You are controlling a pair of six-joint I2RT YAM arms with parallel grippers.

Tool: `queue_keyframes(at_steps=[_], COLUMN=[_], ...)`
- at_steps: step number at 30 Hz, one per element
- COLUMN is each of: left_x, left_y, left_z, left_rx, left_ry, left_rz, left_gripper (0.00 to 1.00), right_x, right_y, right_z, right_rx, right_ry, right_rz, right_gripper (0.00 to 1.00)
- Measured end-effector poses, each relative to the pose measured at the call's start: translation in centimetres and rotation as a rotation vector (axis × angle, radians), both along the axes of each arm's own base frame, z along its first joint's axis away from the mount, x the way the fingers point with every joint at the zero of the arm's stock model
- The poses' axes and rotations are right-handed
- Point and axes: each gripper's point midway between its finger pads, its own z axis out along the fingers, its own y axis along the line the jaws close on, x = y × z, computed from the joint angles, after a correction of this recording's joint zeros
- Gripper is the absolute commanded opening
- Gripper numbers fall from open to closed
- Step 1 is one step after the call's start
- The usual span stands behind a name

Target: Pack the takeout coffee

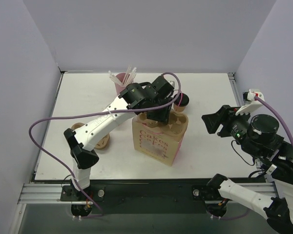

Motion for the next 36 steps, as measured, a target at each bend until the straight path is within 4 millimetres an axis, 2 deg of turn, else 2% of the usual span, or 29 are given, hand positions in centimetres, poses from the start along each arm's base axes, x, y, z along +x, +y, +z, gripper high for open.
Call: queue_keyframes(at_steps=[10, 21, 36], left_x=[-0.3, -0.4, -1.2], left_y=[-0.6, -1.1, -1.7], left_z=[-0.5, 2.4, 2.6], left_rx=[0.03, -0.024, -0.042], left_ry=[-0.013, -0.064, -0.05], left_rz=[0.03, 0.029, -0.018], left_gripper=[0.44, 0.44, 0.44], right_x=[-0.5, -0.5, -0.5], right_y=[-0.9, -0.9, -0.9], right_z=[-0.1, -0.1, -0.2], right_rx=[-0.023, -0.026, -0.031], right_ry=[-0.013, -0.013, -0.013], right_rz=[-0.007, -0.006, -0.006], right_gripper=[0.55, 0.55, 0.55])
